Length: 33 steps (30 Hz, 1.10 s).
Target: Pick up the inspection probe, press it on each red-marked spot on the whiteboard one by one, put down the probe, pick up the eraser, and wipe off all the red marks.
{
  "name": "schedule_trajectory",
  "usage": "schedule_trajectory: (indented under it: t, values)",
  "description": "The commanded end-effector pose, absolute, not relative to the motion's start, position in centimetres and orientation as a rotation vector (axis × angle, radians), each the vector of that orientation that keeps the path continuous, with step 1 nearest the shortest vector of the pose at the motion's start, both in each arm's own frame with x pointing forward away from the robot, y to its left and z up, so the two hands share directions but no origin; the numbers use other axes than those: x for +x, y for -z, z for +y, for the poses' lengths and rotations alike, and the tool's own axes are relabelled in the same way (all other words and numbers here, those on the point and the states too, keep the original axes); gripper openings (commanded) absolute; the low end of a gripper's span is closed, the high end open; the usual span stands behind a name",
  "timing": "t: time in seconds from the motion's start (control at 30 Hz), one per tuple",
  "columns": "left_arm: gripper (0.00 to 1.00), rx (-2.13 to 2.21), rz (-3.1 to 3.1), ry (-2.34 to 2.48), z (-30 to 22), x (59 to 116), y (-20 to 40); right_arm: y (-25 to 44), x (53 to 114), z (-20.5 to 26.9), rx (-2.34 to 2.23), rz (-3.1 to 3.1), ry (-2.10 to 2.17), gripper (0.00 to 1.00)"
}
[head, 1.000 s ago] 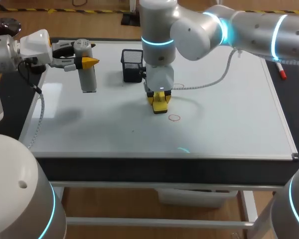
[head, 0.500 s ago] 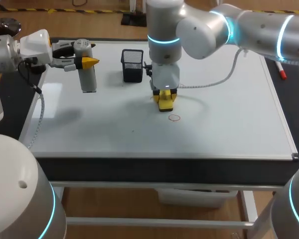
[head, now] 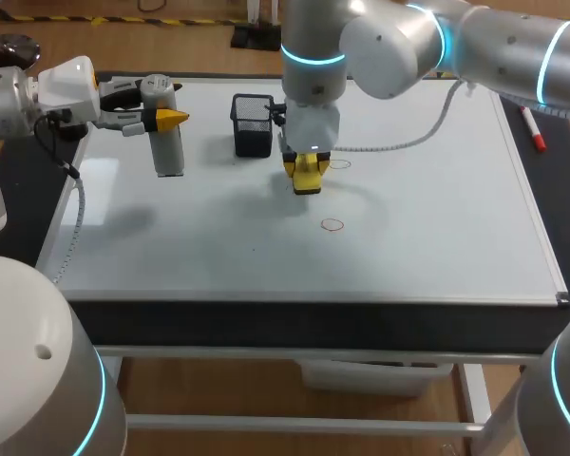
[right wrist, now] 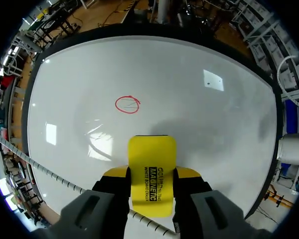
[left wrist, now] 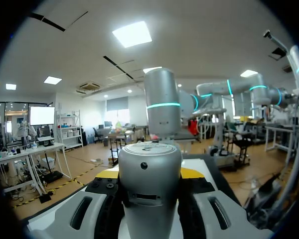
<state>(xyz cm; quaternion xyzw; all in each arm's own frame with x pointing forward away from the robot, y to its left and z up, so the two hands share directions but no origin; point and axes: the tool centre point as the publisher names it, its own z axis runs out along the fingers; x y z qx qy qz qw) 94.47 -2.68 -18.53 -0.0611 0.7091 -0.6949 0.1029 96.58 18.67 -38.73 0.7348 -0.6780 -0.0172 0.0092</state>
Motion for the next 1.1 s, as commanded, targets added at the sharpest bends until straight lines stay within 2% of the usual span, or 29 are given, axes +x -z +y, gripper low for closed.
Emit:
schedule_trajectory:
  t: [0.03,0.43,1.1]
  values:
    - [0.00,-0.179,2.093,2.051,-2.7,94.5,18.4,38.9,96.1,20.0,2.301,-2.086,0.047,0.00]
    - [0.00,-0.179,2.093,2.051,-2.7,94.5,18.4,41.0,95.1,22.1,2.306,-2.010,0.085,0.00]
    - [0.00,-0.179,2.093,2.051,-2.7,94.5,18.4,42.8,95.7,20.4,2.241,-2.007,0.104,0.00]
